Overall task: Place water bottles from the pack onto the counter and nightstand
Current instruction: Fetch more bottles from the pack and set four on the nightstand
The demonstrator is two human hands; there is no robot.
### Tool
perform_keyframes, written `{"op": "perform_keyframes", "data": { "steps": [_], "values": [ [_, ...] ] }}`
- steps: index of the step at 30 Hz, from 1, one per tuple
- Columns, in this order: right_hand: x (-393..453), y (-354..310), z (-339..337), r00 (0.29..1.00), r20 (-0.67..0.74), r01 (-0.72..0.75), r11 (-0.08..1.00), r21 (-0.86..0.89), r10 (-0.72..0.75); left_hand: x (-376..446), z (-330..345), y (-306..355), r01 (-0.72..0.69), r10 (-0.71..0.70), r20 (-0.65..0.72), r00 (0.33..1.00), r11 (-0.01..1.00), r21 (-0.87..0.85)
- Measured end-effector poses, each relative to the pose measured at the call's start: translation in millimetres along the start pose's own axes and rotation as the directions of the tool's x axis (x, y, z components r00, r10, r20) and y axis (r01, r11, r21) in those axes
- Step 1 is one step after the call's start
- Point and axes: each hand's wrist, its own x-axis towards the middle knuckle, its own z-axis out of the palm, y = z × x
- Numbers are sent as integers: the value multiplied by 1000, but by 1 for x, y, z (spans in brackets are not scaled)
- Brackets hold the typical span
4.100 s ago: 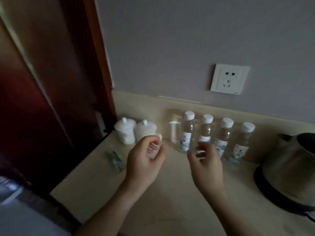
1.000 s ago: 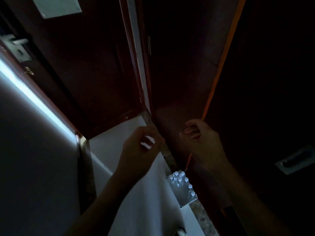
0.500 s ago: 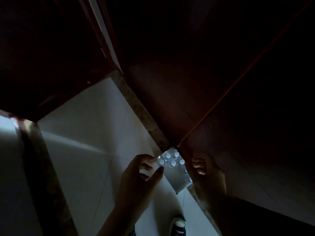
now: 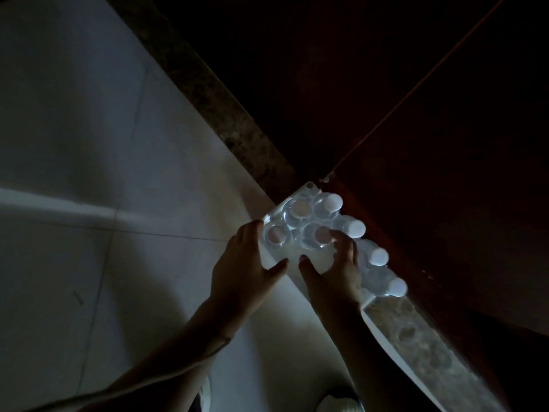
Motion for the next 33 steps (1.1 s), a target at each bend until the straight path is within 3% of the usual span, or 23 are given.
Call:
{"op": "perform_keyframes", "data": {
  "steps": [6, 9, 15, 21, 24, 28, 33],
  "values": [
    [24, 44, 62, 964, -256, 77, 997, -14, -78, 43, 67, -42, -81, 79, -104, 991, 997, -15],
    [26, 51, 78, 964, -267, 26, 1000, 14, -22, 48, 75, -48, -64, 52, -145, 988, 994, -83],
    [11, 22, 50, 978, -209, 2, 1000, -11, -4, 30, 39, -28, -162, 148, -192, 970, 985, -60],
    [-27, -85, -52, 965, -199, 159, 984, -74, -171, -15, -79, 54, -199, 173, -238, 956, 976, -87],
    [-50, -165, -127, 974, -135, 185, 983, 16, -181, -46, -162, 123, -226, 194, -270, 943, 970, -94],
    [-82, -287, -237, 965, -106, 256, 953, 162, -242, -89, -287, 224, -238, 168, -257, 952, 933, -271],
    [-135, -464, -379, 904, -102, 425, 845, 323, -416, -148, -461, 363, -316, 187, -340, 922, 870, -379]
  ]
}}
